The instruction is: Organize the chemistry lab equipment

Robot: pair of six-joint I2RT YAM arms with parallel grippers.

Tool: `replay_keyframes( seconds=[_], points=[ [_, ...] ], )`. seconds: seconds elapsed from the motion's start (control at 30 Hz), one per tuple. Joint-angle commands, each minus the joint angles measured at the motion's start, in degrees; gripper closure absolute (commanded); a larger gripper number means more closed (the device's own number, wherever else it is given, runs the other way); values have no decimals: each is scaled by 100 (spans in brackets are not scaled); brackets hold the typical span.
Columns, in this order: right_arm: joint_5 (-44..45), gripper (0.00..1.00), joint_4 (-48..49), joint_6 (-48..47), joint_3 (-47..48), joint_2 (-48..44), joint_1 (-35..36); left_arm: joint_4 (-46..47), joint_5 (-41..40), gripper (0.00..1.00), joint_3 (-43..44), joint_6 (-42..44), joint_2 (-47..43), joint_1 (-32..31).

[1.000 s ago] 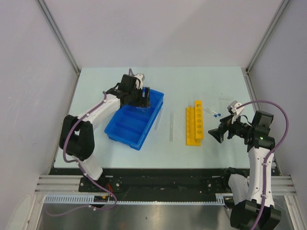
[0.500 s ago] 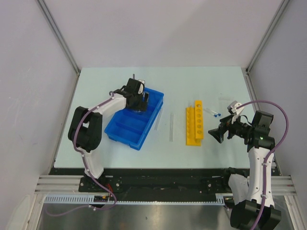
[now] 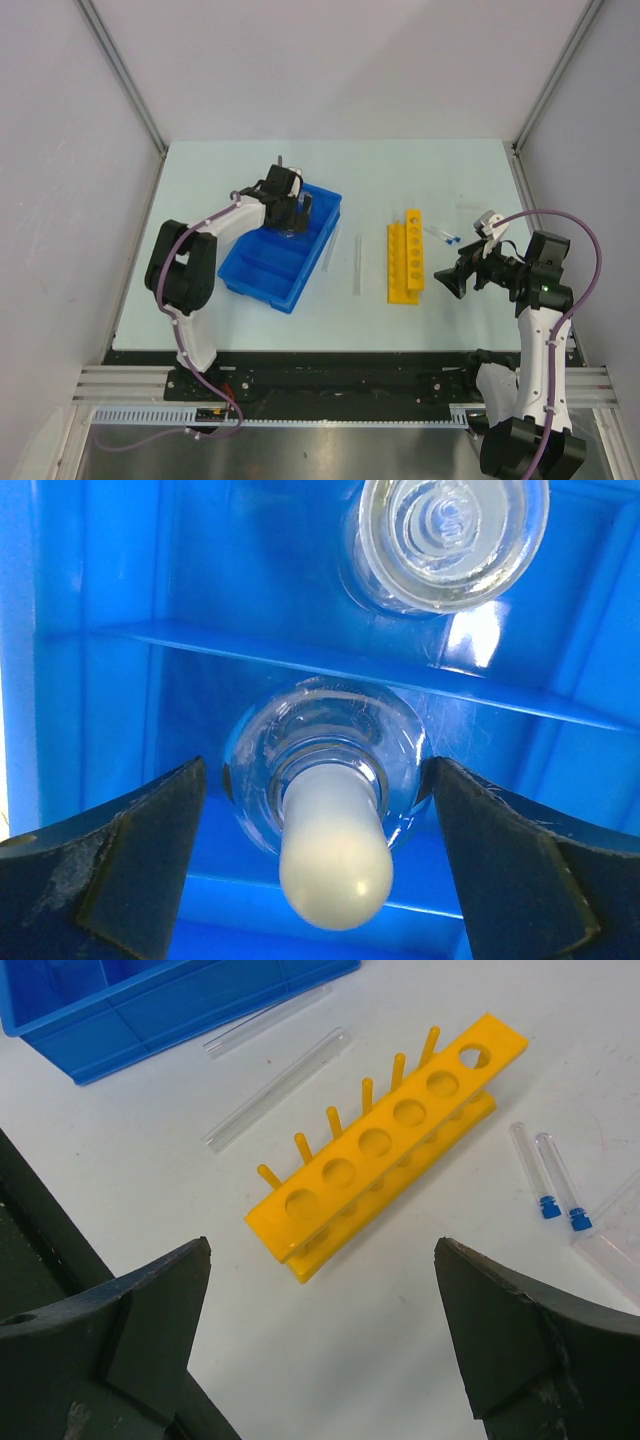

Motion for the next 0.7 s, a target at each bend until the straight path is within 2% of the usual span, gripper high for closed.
replay_keyframes(
  seconds=[0.0, 0.2, 0.37, 0.47, 0.67],
  points=[
    [-43, 0, 66, -82, -7, -98, 7, 142, -90, 1, 127, 92, -470, -31],
    [-43, 0, 66, -90, -16, -125, 16, 1, -3, 0, 171, 171, -998, -31],
    [-51, 0, 57, -99, -7, -160, 42, 150, 155, 0, -293, 216, -2086, 74],
    [-43, 0, 48, -117, -8, -204, 77, 291, 462, 0, -829, 128, -2851, 346],
    [-8, 0, 31, -126, -16, -213, 165, 423, 1298, 0, -2034, -416, -4423, 1558]
  ],
)
